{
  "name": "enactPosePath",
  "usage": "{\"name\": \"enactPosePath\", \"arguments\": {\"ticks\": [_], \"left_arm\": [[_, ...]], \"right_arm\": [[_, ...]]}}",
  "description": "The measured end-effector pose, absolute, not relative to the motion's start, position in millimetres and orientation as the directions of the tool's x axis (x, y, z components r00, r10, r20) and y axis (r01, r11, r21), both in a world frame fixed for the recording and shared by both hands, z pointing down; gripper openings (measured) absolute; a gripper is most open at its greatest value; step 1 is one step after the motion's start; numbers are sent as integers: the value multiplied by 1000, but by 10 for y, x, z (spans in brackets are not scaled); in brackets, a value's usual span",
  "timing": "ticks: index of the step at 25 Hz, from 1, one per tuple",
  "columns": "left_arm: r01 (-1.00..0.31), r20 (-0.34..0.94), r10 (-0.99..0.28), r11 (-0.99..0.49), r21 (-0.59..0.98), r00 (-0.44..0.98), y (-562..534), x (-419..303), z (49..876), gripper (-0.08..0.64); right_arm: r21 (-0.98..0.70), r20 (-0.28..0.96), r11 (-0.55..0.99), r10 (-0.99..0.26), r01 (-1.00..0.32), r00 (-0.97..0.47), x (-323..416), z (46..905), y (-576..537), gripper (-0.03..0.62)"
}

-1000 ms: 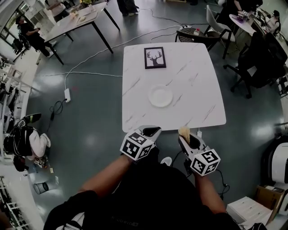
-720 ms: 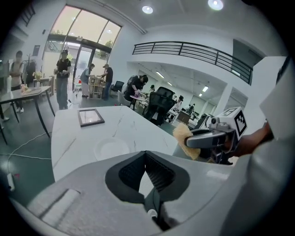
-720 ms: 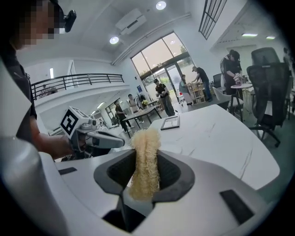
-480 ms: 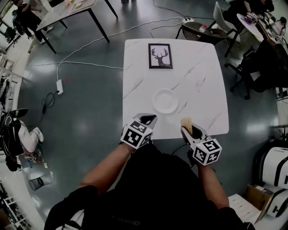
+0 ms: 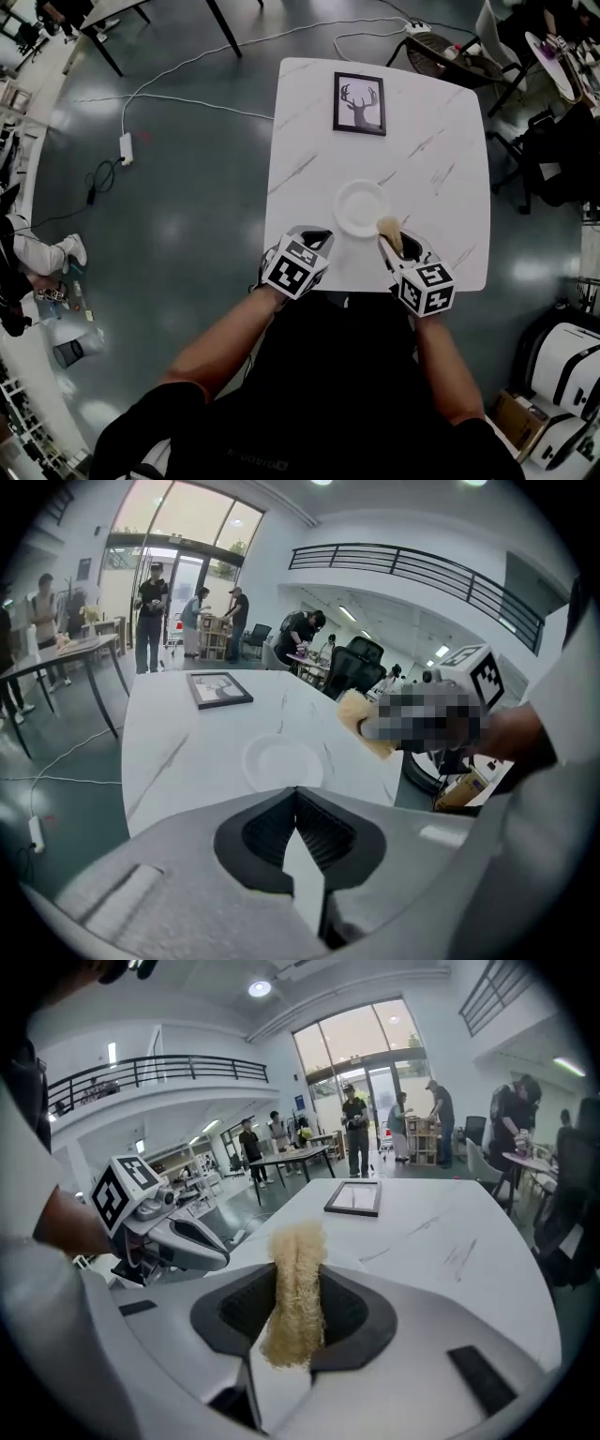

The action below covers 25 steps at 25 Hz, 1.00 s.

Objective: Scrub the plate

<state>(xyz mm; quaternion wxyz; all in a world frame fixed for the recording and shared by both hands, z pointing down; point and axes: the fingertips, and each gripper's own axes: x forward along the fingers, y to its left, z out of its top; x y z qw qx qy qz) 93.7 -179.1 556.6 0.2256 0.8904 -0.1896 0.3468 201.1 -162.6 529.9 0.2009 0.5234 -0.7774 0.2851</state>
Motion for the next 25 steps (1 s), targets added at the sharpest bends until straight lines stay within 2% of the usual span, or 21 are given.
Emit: {"name": "enactPosePath", "arguments": {"ticks": [6, 11, 17, 25], "left_arm": [[-586, 772, -240, -784, 204, 589, -1910, 995, 5863, 8], [-689, 760, -233, -631, 356, 606, -2084, 1096, 6103, 8], [-645, 805, -267, -743, 178, 530, -2189, 1185, 6230, 9], [-568, 858, -268, -822, 33, 438, -2182, 1326, 6456, 9]], "right_arm": [[-206, 658, 429, -605, -879, -449, 1930, 5542, -1909, 130], [-195, 678, 502, -552, -843, -486, 1879, 5764, -2155, 130], [-146, 720, 567, -501, -811, -480, 1760, 6043, -2400, 130], [-177, 722, 558, -486, -811, -492, 1727, 6185, -2603, 130]]}}
